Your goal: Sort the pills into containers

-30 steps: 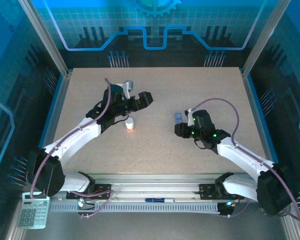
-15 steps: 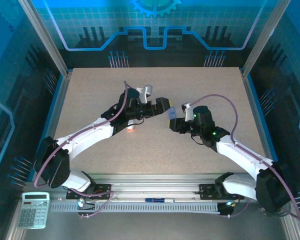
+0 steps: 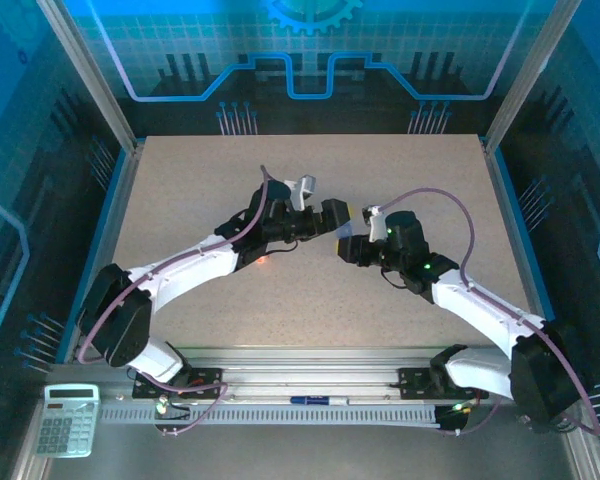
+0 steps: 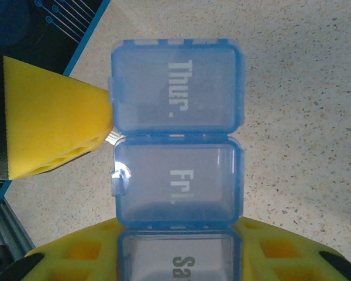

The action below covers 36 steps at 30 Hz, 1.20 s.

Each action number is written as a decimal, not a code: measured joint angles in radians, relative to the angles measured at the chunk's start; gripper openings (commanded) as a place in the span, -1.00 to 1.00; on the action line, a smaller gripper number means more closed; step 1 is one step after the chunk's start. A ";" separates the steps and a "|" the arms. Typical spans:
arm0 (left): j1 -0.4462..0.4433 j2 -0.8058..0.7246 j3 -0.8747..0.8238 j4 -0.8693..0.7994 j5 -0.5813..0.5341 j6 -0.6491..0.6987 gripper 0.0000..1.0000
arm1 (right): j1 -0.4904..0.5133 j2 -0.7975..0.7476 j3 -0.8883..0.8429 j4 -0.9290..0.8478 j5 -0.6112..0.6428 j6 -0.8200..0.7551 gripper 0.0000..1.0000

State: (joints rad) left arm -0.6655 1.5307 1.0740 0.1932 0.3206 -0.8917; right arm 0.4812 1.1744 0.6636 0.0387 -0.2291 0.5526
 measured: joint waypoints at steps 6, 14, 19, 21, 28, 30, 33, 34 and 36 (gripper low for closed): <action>-0.006 0.007 0.019 0.016 0.003 0.000 0.98 | 0.000 0.009 0.000 0.005 -0.012 0.002 -0.32; -0.012 0.028 0.031 0.023 0.003 0.000 0.98 | -0.002 0.013 0.000 0.008 -0.015 0.008 -0.33; -0.014 0.037 0.036 0.023 0.003 0.000 0.98 | -0.005 0.016 0.000 0.008 -0.015 0.008 -0.34; -0.014 0.041 0.039 0.023 0.003 0.000 0.98 | -0.005 0.016 0.000 0.008 -0.014 0.012 -0.33; -0.020 0.048 0.051 0.022 0.002 0.000 0.98 | -0.005 0.016 0.000 0.008 -0.011 0.020 -0.35; -0.021 0.050 0.054 0.022 0.002 0.000 0.98 | -0.005 0.016 0.000 0.007 -0.010 0.021 -0.35; -0.027 0.055 0.066 0.022 0.003 -0.001 0.98 | -0.007 0.016 0.000 0.008 -0.008 0.023 -0.36; -0.033 0.056 0.070 0.022 0.003 -0.001 0.98 | -0.006 0.016 0.000 0.008 -0.011 0.023 -0.37; -0.047 0.056 0.077 0.023 0.004 -0.001 0.98 | -0.006 0.016 0.000 0.008 -0.014 0.023 -0.37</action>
State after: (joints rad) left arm -0.7128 1.5867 1.1507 0.2157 0.3244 -0.8925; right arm 0.4755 1.1908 0.6632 0.0463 -0.2436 0.5758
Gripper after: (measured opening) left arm 0.990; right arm 0.406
